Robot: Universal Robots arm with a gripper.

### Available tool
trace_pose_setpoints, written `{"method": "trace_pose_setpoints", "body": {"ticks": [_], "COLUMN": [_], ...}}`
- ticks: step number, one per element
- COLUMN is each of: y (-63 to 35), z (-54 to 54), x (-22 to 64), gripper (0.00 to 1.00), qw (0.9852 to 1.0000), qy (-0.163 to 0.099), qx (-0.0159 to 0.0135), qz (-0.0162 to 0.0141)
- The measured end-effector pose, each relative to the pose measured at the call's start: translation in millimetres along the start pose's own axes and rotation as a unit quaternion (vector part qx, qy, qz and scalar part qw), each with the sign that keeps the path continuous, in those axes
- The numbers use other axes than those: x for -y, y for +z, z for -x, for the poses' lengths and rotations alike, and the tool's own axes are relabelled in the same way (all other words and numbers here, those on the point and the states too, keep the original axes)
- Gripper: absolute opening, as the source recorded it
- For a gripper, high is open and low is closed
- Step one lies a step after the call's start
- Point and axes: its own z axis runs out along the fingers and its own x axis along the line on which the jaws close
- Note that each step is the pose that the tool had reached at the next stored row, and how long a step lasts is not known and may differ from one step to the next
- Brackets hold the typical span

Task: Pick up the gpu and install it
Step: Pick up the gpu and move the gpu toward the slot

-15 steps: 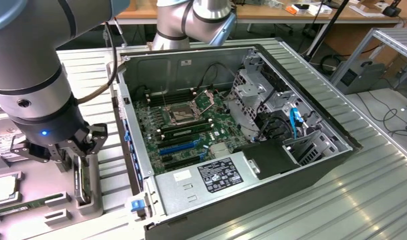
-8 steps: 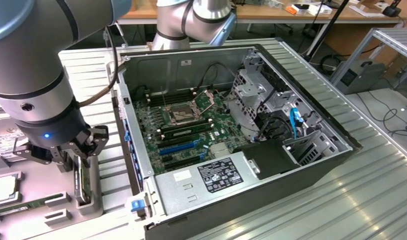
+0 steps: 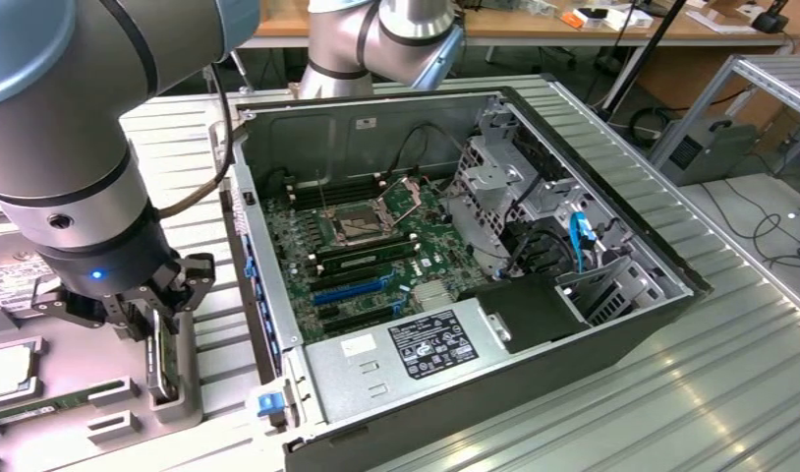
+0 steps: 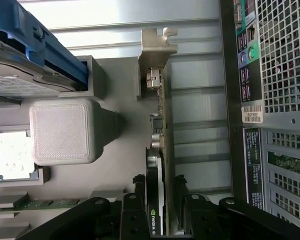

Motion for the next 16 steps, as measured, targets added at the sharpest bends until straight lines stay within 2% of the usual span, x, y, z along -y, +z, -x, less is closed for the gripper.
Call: {"method": "trace_pose_setpoints", "body": {"ticks": [2, 6, 8, 9, 10, 16], "y": [3.4, 4.1, 4.1, 4.1, 4.1, 4.1], "z": [-0.1, -0.1, -0.1, -0.1, -0.1, -0.1], "x": [0.2, 0.2, 0.2, 0.2, 0.2, 0.2], "gripper": [0.36, 0.36, 0.35, 0.28, 0.27, 0.27], "qw": [1.0, 1.0, 1.0, 1.0, 1.0, 1.0], "qy": [0.0, 0.0, 0.0, 0.0, 0.0, 0.0], "qx": [0.0, 0.0, -0.0001, -0.0001, 0.0, 0.0], "qz": [0.0, 0.0, 0.0, 0.0, 0.0, 0.0]}}
